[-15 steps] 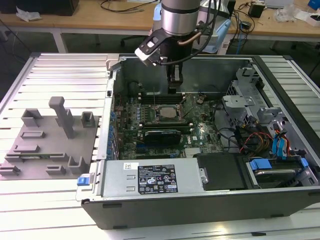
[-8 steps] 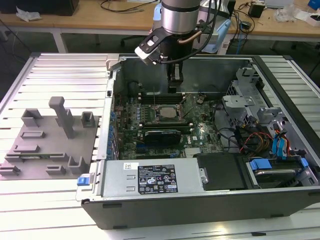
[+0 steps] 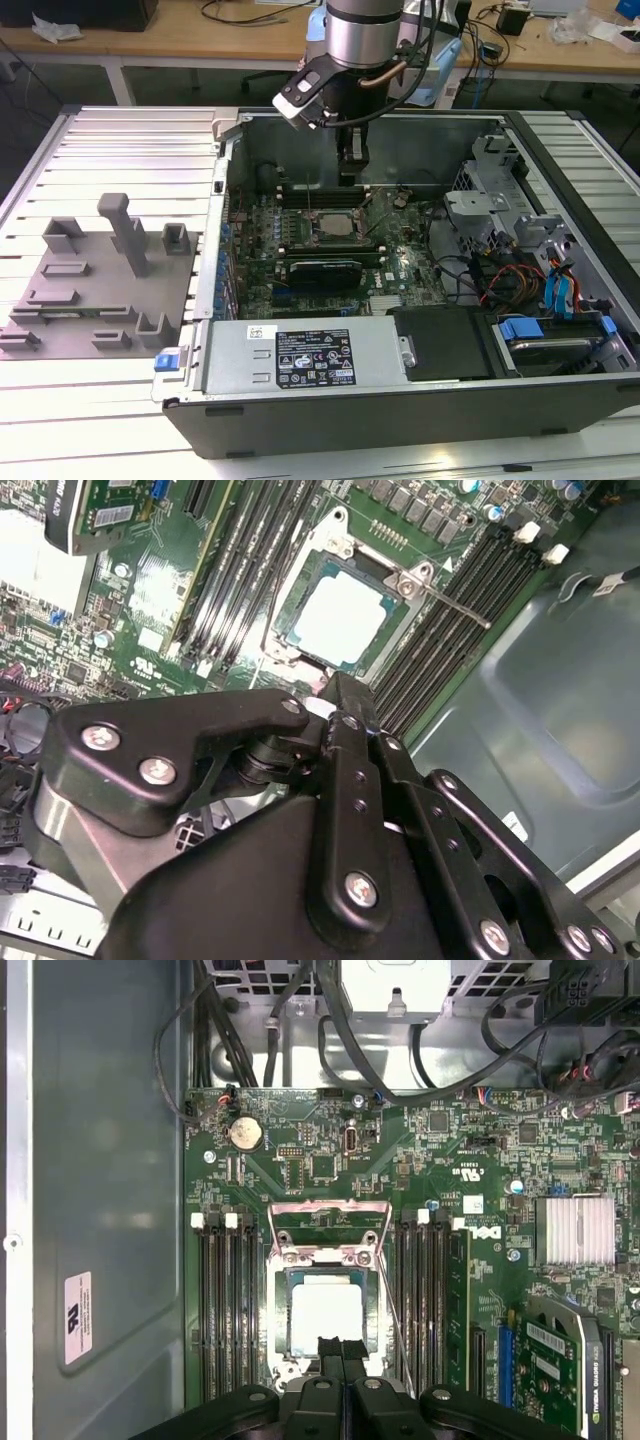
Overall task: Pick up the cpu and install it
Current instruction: 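Close the cpu cover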
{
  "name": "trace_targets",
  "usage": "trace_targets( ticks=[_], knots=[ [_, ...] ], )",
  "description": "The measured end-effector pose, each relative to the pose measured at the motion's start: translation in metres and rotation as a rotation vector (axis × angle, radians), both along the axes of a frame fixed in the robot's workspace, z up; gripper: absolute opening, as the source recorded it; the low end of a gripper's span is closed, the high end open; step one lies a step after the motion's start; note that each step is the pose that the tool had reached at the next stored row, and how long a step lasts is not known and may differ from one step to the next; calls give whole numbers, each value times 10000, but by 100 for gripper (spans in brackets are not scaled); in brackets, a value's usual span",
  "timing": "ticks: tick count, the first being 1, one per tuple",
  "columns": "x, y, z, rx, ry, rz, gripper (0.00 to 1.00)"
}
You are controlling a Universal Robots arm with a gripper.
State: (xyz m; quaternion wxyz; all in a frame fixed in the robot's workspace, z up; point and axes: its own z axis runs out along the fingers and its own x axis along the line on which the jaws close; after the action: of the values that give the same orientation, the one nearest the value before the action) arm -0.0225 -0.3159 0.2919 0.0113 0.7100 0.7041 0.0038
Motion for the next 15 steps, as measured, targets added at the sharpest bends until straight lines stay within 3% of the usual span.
trace_targets(
  ticks=[15],
  knots=[
    [178,0,0,1,-1,0,11]
  ],
)
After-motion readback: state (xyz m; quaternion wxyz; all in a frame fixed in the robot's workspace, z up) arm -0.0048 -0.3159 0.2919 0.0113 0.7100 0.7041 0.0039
